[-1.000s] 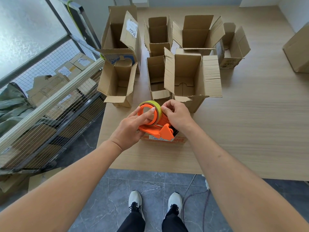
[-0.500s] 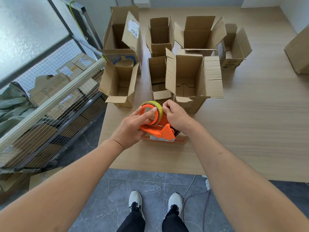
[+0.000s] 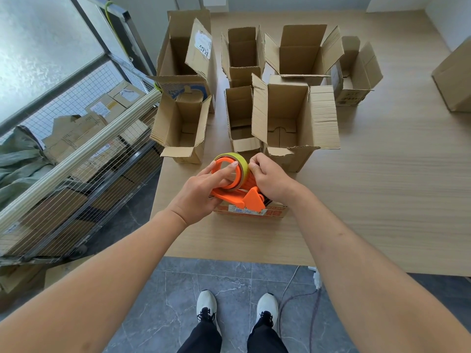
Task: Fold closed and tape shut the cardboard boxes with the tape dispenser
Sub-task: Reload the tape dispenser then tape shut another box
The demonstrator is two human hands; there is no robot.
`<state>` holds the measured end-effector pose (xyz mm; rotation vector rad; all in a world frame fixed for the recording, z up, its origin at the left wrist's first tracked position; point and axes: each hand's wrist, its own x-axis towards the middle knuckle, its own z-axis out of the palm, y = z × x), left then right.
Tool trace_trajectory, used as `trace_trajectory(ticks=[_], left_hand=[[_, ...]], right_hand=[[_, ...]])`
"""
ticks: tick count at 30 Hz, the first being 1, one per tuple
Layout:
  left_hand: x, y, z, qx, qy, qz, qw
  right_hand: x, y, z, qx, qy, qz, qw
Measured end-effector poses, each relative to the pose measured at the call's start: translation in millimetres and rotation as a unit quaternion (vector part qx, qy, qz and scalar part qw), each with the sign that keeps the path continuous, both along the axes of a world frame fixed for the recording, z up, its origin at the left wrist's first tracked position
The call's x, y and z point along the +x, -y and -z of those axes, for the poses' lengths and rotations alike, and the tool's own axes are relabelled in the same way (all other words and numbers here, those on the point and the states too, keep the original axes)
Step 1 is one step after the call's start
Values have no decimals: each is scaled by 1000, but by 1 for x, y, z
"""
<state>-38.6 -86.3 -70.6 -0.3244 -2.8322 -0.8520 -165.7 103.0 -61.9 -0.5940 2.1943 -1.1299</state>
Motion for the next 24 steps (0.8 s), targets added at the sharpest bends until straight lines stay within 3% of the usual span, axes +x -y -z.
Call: trace_trajectory(ticks=[7, 12, 16, 21, 24], left_hand=[[-6, 0, -5, 42, -13, -11, 999], [-11, -3, -7, 73, -30, -39, 996], [-16, -8, -5, 97, -53, -73, 991], [-21, -10, 2, 122, -17, -70, 990], [-20, -8, 8, 129, -11, -60, 990]], right_hand=[[3, -10, -3, -129, -85, 76, 985], [-4, -13, -16, -141, -97, 92, 981], [-11, -13, -24, -125, -172, 82, 974], [-15, -13, -26, -118, -218, 38, 968], [-13, -16, -21, -120, -201, 27, 972]])
